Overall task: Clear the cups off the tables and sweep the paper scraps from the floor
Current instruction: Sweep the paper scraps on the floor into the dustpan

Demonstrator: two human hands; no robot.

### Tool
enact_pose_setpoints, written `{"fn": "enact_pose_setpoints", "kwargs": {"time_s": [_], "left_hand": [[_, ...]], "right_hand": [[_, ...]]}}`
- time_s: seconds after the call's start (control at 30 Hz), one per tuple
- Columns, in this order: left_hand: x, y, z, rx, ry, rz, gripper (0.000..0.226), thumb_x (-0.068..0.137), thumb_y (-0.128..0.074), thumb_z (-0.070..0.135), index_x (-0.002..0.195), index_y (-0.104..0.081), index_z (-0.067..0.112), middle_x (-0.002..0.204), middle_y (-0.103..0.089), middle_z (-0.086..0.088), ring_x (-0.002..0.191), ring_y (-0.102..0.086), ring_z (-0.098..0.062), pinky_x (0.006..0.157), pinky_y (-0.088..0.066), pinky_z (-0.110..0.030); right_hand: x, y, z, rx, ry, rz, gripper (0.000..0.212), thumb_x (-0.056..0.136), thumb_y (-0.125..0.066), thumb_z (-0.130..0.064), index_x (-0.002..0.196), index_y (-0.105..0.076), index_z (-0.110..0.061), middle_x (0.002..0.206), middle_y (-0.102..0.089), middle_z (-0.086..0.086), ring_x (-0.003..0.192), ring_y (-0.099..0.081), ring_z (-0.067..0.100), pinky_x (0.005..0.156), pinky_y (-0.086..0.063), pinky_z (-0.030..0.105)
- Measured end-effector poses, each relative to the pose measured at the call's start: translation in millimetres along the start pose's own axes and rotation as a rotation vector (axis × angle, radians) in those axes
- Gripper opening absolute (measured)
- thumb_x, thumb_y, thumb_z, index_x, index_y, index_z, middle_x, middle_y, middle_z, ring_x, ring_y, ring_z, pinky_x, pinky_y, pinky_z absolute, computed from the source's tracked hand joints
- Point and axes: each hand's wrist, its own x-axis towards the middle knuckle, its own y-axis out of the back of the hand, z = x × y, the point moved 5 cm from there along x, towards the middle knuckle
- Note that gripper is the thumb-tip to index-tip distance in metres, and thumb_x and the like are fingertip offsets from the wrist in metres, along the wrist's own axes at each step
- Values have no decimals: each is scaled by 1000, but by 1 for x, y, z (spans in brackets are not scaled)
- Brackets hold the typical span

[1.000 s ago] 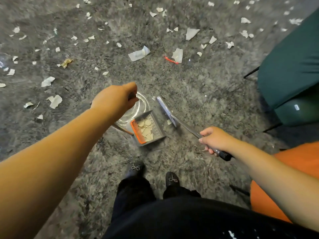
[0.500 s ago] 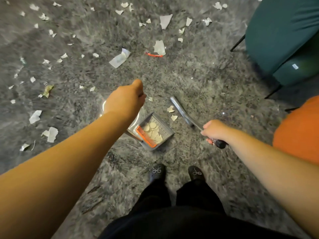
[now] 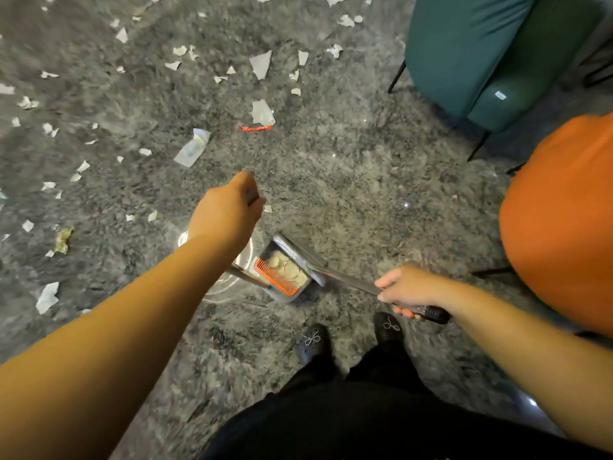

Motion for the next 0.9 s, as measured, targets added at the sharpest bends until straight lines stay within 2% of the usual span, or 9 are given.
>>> {"fn": "enact_pose_setpoints", "kwargs": {"time_s": [0.13, 0.27, 0.37, 0.5, 0.6, 0.77, 0.9], "left_hand": [[-5, 2, 22, 10, -152, -34, 19, 89, -65, 34, 91, -52, 20, 71, -59, -5, 70, -55, -33, 59, -46, -38], [-6, 6, 59, 9, -344, -81, 21, 85, -71, 33, 95, -59, 19, 68, -53, 2, 70, -59, -34, 59, -38, -31], [-5, 7, 94, 38, -474, -125, 22, 83, -73, 34, 97, -61, 21, 69, -57, -1, 70, -61, -33, 60, -38, -30], [-14, -6, 149, 43, -611, -211, 23, 85, -72, 34, 101, -61, 23, 78, -64, 0, 76, -63, -30, 62, -42, -31], [-35, -25, 195, 41, -708, -269, 22, 86, -71, 33, 102, -61, 22, 85, -70, -7, 79, -64, -31, 64, -49, -35], [-84, -60, 275, 52, -851, -310, 22, 87, -69, 35, 103, -60, 23, 80, -67, -8, 74, -62, -32, 58, -41, -31], [-140, -99, 340, 58, -981, -371, 22, 88, -68, 37, 104, -57, 24, 79, -66, -3, 67, -58, -27, 55, -40, -30]], "right_hand": [[-39, -9, 19, 167, -19, 35, 46, 94, -58, -11, 139, -46, -13, 64, -55, 8, 37, -47, 10, 34, -36, 16], [-70, -12, 44, 315, -32, 99, 44, 95, -57, -9, 138, -44, -11, 65, -54, 9, 39, -46, 12, 33, -34, 16], [-86, -11, 71, 401, -59, 160, 46, 95, -56, -8, 139, -43, -11, 62, -53, 8, 33, -45, 9, 33, -35, 17], [-105, -13, 120, 548, -116, 206, 46, 95, -55, -10, 139, -42, -14, 63, -54, 9, 34, -45, 10, 35, -35, 18], [-123, -16, 161, 601, -147, 245, 46, 95, -55, -13, 139, -43, -15, 62, -56, 8, 35, -46, 9, 36, -36, 18], [-162, -34, 239, 717, -172, 302, 46, 94, -55, -10, 139, -42, -12, 58, -52, 8, 30, -44, 8, 33, -33, 15], [-196, -60, 309, 789, -197, 341, 29, 94, -53, -8, 123, -52, -12, 57, -49, 7, 30, -42, 6, 33, -33, 15]]}}
